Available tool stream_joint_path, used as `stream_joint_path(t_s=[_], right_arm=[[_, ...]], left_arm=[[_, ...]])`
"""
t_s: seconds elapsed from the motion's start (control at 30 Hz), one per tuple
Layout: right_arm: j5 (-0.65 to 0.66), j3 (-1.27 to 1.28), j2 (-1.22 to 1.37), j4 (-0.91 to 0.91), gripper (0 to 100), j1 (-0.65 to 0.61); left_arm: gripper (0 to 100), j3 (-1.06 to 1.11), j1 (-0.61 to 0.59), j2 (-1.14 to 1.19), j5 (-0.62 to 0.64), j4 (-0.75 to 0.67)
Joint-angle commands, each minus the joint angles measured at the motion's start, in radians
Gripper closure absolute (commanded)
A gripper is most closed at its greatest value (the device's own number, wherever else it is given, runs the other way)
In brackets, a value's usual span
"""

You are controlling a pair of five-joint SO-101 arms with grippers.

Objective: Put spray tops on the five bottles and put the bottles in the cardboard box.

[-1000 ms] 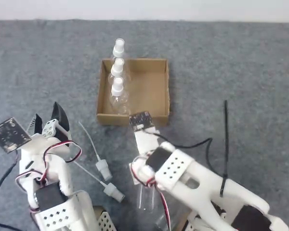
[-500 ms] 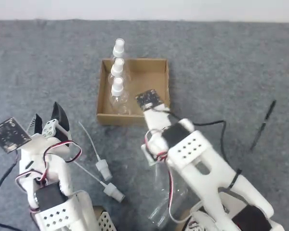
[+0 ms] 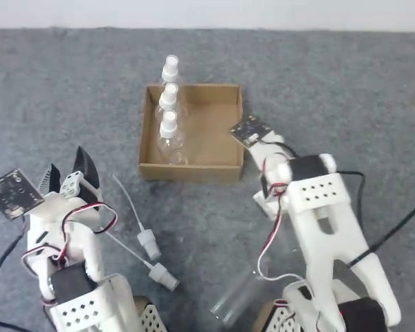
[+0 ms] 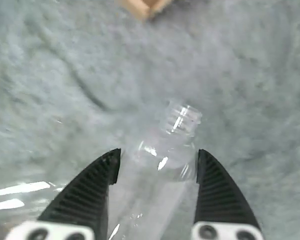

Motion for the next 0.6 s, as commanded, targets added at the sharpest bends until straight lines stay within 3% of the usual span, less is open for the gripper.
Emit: stream_joint_path(t_s=[0.0,0.2,0.47,0.57], right_arm=[[0.124,-0.060,0.002,-0.067,89.7,0.067],[0.124,-0.055,0.163,-0.176,89.7,0.091],[0.123,-0.180,0.334,-0.179,88.9,0.091],[0.123,-0.198,0.367,-0.177,81.8,0.091]], left_arm=[[80,-0.004,-0.006,-0.012,-0.015,0.006],[80,0.007,-0.006,-0.012,-0.015,0.002],[80,0.007,-0.006,-0.012,-0.015,0.002],[80,0.007,-0.006,-0.012,-0.015,0.002]])
